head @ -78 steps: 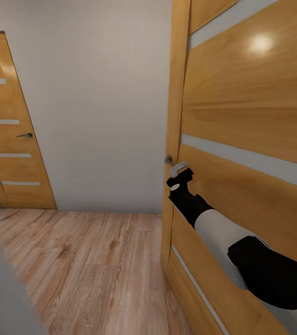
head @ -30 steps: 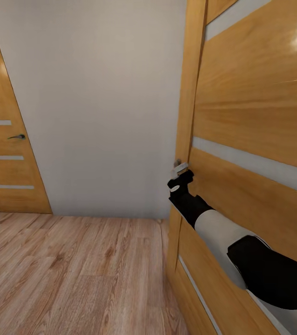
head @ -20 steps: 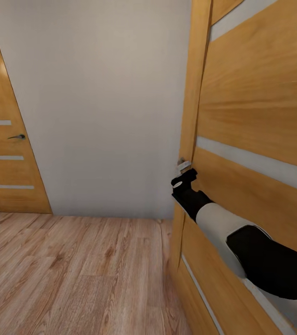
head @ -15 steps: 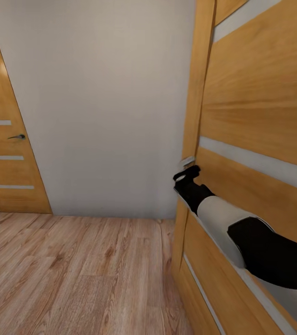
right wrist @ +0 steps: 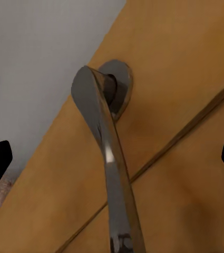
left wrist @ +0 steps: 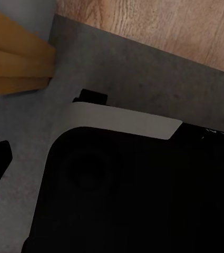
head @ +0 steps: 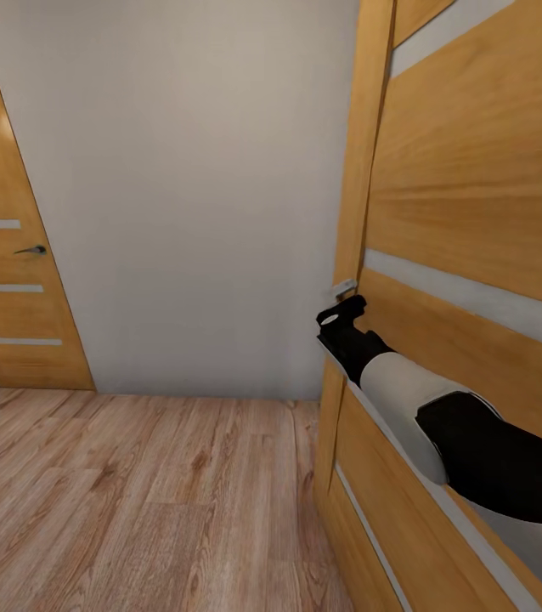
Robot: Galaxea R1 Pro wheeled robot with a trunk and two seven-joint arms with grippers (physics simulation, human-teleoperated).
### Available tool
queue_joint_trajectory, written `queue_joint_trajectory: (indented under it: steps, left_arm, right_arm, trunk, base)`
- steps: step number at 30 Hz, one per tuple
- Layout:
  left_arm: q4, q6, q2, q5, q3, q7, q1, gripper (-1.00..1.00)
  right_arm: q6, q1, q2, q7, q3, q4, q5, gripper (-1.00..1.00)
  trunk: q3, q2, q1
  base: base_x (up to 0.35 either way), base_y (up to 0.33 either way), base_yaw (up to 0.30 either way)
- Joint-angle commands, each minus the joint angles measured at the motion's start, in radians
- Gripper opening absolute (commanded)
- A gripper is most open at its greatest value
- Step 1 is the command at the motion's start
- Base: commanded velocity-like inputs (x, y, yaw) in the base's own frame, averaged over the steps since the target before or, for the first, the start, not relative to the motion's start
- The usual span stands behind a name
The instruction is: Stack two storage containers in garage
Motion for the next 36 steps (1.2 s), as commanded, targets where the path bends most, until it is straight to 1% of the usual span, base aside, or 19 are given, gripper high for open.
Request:
queue_joint_trajectory:
  steps: [1, 16, 22, 25, 27, 31, 36]
  left_arm:
    - [-0.001, -0.002, -0.001, 0.002, 0.005, 0.0, 0.0, 1.0]
    - [-0.002, -0.002, -0.001, 0.002, 0.005, 0.001, 0.0, 1.0]
    - [-0.001, -0.002, -0.001, 0.002, 0.005, 0.001, 0.0, 1.0]
    - [-0.001, -0.002, -0.001, 0.002, 0.005, 0.001, 0.0, 1.0]
    - [0.0, -0.002, -0.001, 0.002, 0.005, 0.0, 0.0, 1.0]
    - [-0.001, -0.002, -0.001, 0.002, 0.005, 0.0, 0.0, 1.0]
    - [-0.001, -0.002, -0.001, 0.002, 0.005, 0.0, 0.0, 1.0]
  right_arm:
    - [0.01, -0.001, 0.0, -0.001, 0.001, -0.001, 0.01, 1.0]
    - [0.013, -0.001, 0.0, -0.001, 0.0, 0.001, 0.009, 1.0]
    - [0.021, -0.001, 0.0, 0.001, -0.003, 0.012, 0.003, 1.0]
    - [0.021, -0.001, -0.038, 0.007, -0.004, 0.015, 0.0, 1.0]
    - [0.022, -0.001, -0.082, 0.013, -0.005, 0.017, -0.002, 1.0]
    - [0.022, -0.001, -0.106, 0.025, -0.006, 0.017, -0.003, 1.0]
    - [0.022, -0.001, -0.114, 0.028, -0.006, 0.017, -0.003, 1.0]
  trunk:
    - [-0.001, -0.001, 0.0]
    - [-0.001, -0.001, 0.0]
    - [-0.001, -0.001, 0.0]
    - [-0.001, -0.001, 0.0]
    - [-0.001, -0.001, 0.0]
    - [-0.001, -0.001, 0.0]
    - [-0.001, -0.001, 0.0]
  base:
    - [0.0, 0.0, 0.0]
    - [0.0, 0.0, 0.0]
    - [0.0, 0.0, 0.0]
    - [0.0, 0.0, 0.0]
    - [0.0, 0.0, 0.0]
    - [0.0, 0.0, 0.0]
    - [0.0, 0.0, 0.0]
